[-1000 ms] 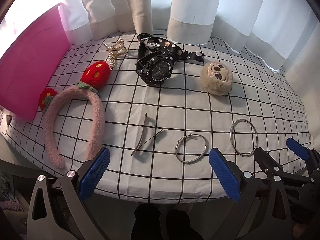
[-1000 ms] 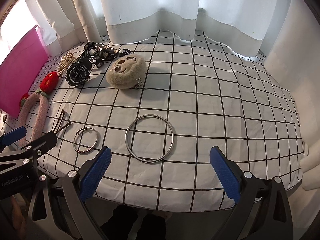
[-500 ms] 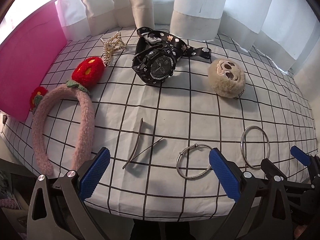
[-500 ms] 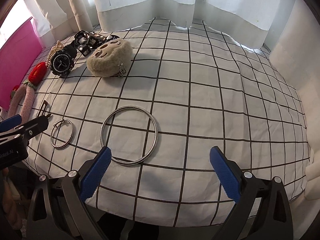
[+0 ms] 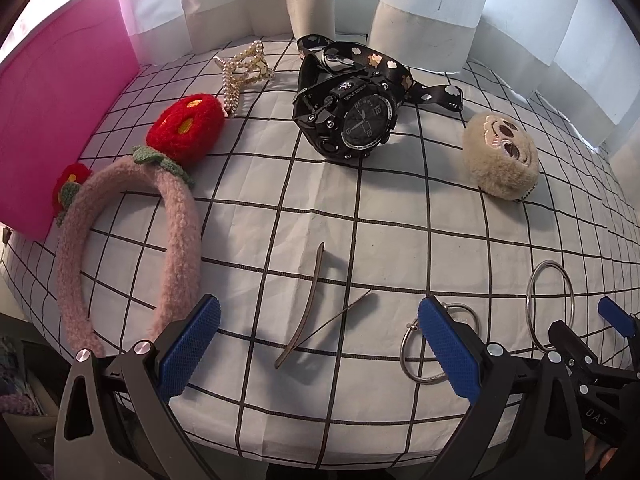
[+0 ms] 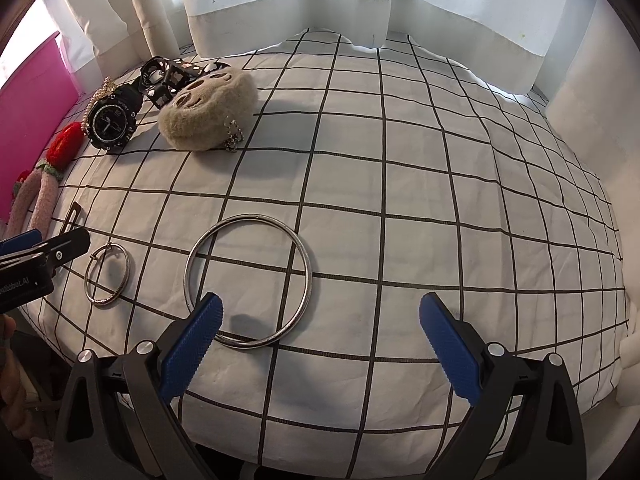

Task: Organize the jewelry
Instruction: 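Move the right tool toward the large silver ring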

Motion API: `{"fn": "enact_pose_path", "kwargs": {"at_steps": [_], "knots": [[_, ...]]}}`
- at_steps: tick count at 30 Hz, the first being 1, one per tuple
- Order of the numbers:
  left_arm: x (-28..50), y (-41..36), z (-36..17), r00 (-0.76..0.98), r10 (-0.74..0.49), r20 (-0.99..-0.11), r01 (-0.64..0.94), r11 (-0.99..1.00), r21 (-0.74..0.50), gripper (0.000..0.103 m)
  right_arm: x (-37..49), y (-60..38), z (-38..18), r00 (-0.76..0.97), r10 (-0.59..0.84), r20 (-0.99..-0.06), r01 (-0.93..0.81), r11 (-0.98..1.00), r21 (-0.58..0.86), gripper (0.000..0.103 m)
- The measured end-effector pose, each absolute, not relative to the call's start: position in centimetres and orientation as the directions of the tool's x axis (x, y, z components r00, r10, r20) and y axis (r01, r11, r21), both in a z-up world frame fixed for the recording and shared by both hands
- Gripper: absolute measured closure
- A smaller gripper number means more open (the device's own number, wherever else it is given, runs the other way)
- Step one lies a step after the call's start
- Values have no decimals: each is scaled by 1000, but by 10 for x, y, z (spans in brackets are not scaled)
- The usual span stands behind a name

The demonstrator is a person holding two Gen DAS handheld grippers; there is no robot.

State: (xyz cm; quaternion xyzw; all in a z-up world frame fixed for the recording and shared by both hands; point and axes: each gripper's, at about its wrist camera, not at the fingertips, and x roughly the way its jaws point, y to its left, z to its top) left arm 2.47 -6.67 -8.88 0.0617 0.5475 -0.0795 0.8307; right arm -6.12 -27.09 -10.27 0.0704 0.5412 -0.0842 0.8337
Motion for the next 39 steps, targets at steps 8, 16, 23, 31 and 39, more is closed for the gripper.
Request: {"fn": "enact_pose_path", "kwargs": {"at_steps": [8,16,23,31,39], "knots": [[30,-60,-101,381,-59,-923,194,981,17,5,-57,-267,-106,404,-72,-912,212,977,16,9],[33,-64,-104,404,-81,-911,214,977,8,5,-53,-265,-107,418,-71,-905,208,978,20,9],[32,-68,-102,428,-95,-899,229,973,6,5,-48,-263,-105,436,-57,-898,204,978,37,9],[32,-67,-103,425,-97,-900,230,973,4,5,-46,-251,-102,447,-39,-894,152,988,33,9],[32,-67,-103,437,-100,-894,234,972,5,5,-44,-249,-108,456,-53,-888,149,989,17,8]]}}
